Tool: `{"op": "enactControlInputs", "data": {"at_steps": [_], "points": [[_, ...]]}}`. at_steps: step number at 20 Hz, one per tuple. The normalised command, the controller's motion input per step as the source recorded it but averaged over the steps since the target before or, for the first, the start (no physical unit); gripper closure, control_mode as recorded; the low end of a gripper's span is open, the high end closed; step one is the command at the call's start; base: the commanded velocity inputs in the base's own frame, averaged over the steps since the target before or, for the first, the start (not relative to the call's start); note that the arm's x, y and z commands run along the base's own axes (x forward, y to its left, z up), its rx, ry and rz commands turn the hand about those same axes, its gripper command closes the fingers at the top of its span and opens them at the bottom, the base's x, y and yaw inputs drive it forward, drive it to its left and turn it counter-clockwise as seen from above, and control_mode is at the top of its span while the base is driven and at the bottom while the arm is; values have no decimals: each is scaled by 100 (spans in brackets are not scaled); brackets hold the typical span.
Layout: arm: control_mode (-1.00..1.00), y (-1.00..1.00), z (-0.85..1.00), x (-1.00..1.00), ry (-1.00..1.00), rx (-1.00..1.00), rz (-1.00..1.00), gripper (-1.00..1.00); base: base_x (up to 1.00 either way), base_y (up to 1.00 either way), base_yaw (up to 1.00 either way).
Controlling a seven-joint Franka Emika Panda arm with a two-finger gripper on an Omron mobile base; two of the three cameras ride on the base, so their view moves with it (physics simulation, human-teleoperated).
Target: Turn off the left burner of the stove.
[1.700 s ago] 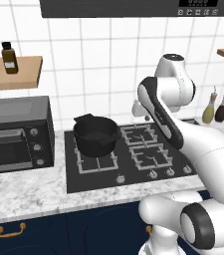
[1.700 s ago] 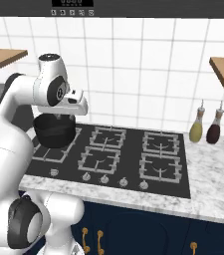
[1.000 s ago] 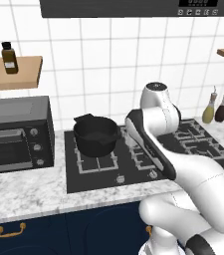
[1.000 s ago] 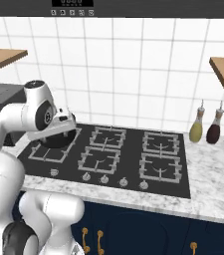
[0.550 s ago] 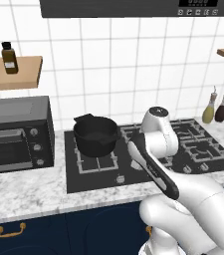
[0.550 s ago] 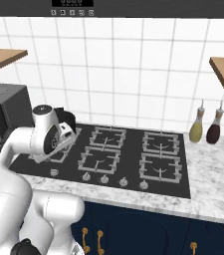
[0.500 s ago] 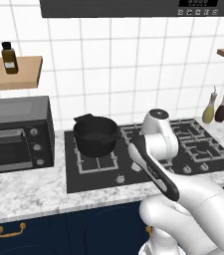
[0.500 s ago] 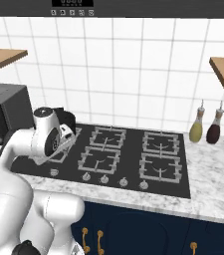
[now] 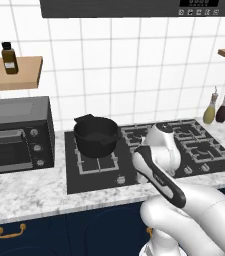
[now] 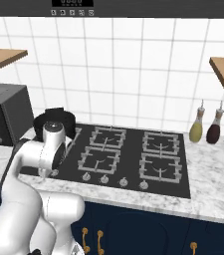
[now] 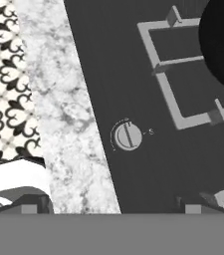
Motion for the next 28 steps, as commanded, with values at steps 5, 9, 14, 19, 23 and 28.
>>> {"op": "enactControlInputs", "data": {"at_steps": [5,9,14,19,23,28], "points": [[-100,0,-27,0,-2,12,31,-100,0,0,0],[-100,0,-11,0,-1,8,20,-100,0,0,0],[-100,14,-6,9,0,0,8,-100,0,0,0],[-100,31,-13,5,0,0,11,-100,0,0,0],[-100,26,-10,6,1,0,11,-100,0,0,0],[-100,8,-9,17,0,-1,9,-100,0,0,0]]}}
